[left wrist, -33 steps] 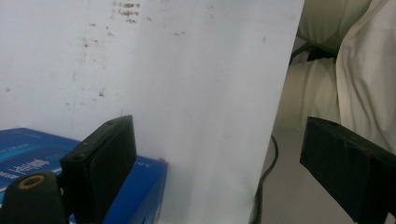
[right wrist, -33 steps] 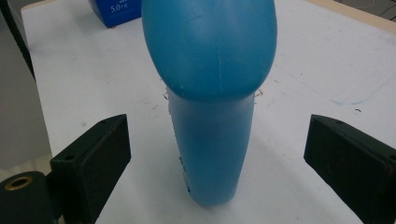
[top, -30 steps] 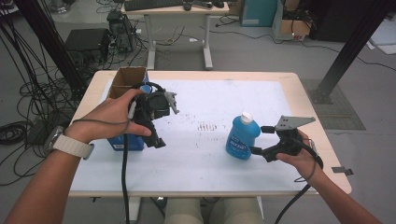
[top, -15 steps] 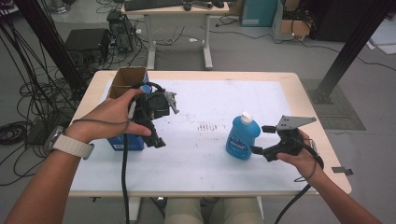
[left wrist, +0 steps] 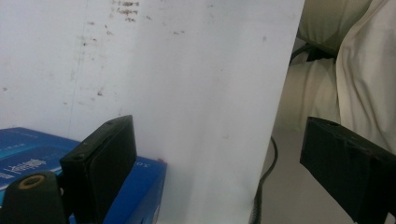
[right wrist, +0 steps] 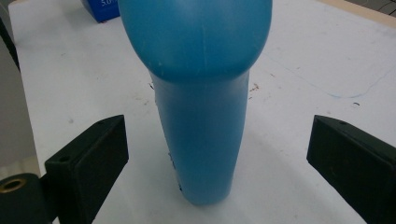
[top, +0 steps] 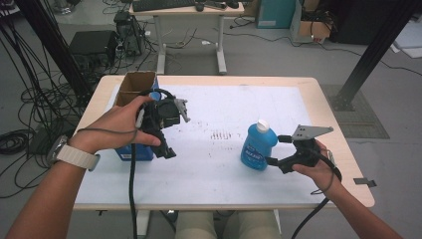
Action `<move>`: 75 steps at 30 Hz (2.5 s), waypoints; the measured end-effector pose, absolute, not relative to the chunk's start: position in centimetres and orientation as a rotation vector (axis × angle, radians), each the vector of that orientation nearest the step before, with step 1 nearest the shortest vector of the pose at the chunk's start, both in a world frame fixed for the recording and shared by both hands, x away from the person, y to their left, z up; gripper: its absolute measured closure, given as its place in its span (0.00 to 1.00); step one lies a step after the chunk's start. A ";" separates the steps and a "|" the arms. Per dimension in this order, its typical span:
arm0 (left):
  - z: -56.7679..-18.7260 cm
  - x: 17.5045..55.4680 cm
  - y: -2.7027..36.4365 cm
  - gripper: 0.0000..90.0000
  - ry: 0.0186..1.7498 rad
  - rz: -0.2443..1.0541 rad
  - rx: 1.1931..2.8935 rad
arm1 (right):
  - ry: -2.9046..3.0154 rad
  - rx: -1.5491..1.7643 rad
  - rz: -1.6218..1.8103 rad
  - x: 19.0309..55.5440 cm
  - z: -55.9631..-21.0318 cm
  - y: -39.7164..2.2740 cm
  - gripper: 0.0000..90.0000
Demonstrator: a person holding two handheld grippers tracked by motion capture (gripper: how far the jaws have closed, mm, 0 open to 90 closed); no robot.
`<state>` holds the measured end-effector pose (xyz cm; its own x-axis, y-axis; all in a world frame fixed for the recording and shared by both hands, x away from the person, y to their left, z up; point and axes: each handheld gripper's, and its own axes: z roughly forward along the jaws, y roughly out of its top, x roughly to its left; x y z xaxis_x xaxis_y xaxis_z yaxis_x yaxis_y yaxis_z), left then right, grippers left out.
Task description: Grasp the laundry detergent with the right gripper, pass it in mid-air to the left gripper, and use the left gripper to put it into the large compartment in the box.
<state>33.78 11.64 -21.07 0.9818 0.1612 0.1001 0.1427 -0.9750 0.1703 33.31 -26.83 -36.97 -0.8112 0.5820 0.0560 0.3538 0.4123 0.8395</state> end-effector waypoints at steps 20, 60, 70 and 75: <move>-21.2 33.9 11.8 0.13 0.233 0.155 2.959 | 2.384 0.815 1.387 33.9 -38.4 -25.7 0.04; -21.3 34.1 11.8 0.13 0.251 0.152 2.966 | 2.355 0.802 1.449 34.4 -39.9 -24.5 0.09; -21.4 34.1 11.9 0.13 0.252 0.149 2.965 | 2.341 0.794 1.463 34.5 -40.2 -24.1 0.13; -21.4 34.1 11.9 0.13 0.254 0.150 2.964 | 2.336 0.814 1.468 34.4 -40.4 -24.0 0.14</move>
